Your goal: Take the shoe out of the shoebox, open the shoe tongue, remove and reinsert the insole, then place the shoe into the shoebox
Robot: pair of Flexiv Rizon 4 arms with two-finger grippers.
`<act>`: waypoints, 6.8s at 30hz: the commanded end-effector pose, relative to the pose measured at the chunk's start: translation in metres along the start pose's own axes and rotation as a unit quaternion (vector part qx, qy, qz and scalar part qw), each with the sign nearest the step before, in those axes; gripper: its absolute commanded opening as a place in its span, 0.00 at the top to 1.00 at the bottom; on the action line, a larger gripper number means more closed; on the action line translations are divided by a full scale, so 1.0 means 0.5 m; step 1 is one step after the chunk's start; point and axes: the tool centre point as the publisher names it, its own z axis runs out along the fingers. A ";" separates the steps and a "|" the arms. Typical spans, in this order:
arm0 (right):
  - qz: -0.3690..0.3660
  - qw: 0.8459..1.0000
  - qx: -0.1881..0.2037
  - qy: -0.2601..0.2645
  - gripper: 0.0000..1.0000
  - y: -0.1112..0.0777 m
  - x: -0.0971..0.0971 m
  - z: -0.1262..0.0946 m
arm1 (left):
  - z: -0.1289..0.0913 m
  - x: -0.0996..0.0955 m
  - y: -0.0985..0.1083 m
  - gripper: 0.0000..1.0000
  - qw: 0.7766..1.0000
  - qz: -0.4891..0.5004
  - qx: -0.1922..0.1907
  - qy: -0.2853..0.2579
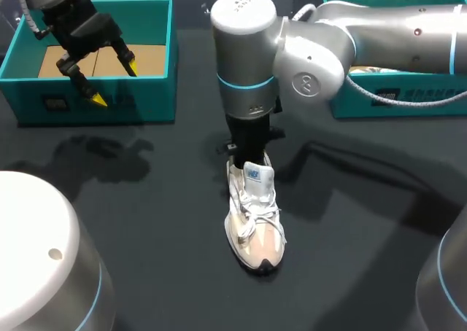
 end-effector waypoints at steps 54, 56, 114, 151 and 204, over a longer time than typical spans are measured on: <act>0.034 0.995 0.090 -0.007 0.60 -0.066 0.016 -0.102 | -0.001 0.002 0.000 0.00 1.000 0.000 -0.001 0.000; 0.037 0.995 0.091 -0.007 0.57 -0.070 0.017 -0.103 | -0.001 0.002 0.000 0.00 1.000 0.000 -0.001 0.000; 0.085 0.993 0.086 -0.008 0.00 -0.167 0.024 -0.132 | -0.001 0.002 0.000 0.00 1.000 0.000 -0.001 0.000; 0.116 0.991 0.051 -0.029 0.65 -0.301 0.051 -0.210 | -0.001 0.002 0.000 0.00 1.000 0.000 -0.001 0.000; -0.065 0.996 -0.044 0.034 0.67 -0.067 -0.019 -0.095 | -0.001 0.002 0.000 0.00 1.000 0.000 -0.001 0.000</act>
